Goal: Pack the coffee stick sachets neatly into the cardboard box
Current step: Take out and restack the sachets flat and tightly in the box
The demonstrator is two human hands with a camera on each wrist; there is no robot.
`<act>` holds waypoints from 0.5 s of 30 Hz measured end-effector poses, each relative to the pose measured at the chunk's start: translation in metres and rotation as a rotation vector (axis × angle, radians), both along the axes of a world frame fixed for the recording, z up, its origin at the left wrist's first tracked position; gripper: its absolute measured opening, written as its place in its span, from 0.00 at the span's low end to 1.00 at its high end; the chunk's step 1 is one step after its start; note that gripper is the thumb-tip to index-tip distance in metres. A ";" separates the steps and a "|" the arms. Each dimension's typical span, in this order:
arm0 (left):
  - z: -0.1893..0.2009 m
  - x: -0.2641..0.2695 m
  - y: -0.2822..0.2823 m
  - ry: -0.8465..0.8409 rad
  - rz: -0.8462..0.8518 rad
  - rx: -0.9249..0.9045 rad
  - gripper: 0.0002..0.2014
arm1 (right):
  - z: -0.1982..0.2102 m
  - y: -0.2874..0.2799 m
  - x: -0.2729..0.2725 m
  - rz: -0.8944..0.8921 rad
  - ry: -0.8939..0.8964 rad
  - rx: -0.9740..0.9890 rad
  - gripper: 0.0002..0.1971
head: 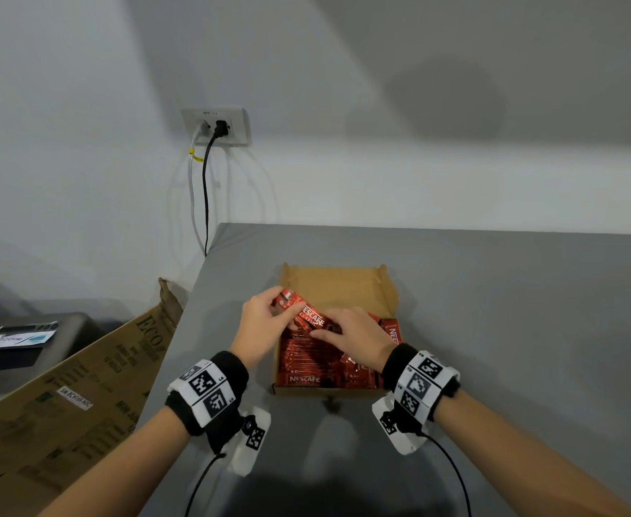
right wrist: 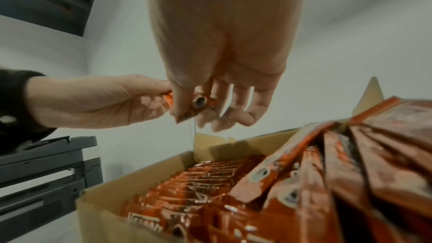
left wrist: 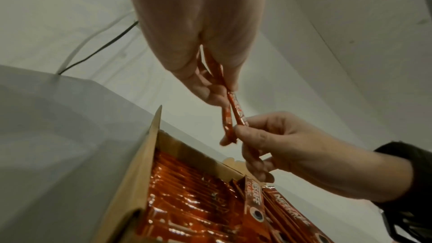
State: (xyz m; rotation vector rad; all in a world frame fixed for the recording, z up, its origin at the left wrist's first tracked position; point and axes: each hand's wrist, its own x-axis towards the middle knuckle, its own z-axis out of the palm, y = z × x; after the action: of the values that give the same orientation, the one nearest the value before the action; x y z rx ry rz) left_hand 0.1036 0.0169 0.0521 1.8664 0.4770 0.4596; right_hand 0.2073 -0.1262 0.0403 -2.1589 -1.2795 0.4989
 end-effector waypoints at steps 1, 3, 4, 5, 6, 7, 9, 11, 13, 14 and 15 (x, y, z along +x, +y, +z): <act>0.001 -0.001 0.001 -0.018 0.009 -0.017 0.03 | 0.001 -0.001 0.001 -0.019 0.013 0.017 0.18; 0.001 -0.002 0.003 -0.060 0.033 -0.052 0.03 | 0.002 -0.003 0.002 -0.059 0.054 0.064 0.20; 0.001 -0.003 0.005 -0.072 0.044 -0.066 0.03 | 0.002 -0.004 0.001 -0.070 0.073 0.094 0.20; -0.001 -0.004 0.007 -0.079 0.053 -0.072 0.03 | 0.002 -0.005 0.000 -0.075 0.090 0.124 0.20; -0.002 -0.006 0.008 -0.079 0.061 -0.068 0.04 | 0.003 -0.006 -0.002 -0.080 0.106 0.151 0.19; -0.005 -0.008 0.010 -0.077 0.065 -0.062 0.05 | 0.004 -0.007 -0.003 -0.080 0.118 0.177 0.18; -0.007 -0.011 0.011 -0.061 0.045 -0.045 0.07 | 0.005 -0.006 -0.005 -0.067 0.093 0.207 0.11; -0.009 -0.013 0.010 -0.033 0.002 0.020 0.10 | 0.005 -0.004 -0.007 -0.073 0.041 0.191 0.07; -0.008 -0.013 0.010 -0.017 -0.016 0.099 0.11 | 0.005 -0.002 -0.009 -0.101 0.103 0.206 0.06; -0.007 -0.012 0.009 -0.016 -0.016 0.098 0.11 | 0.005 -0.002 -0.011 -0.114 0.163 0.231 0.07; -0.007 -0.012 0.009 -0.019 -0.015 0.081 0.11 | 0.005 -0.001 -0.013 -0.117 0.208 0.253 0.08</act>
State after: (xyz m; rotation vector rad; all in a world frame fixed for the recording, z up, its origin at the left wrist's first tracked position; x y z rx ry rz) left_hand 0.0919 0.0257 0.0456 1.9410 0.4372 0.4923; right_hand 0.1941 -0.1274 0.0455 -1.9045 -1.0371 0.4722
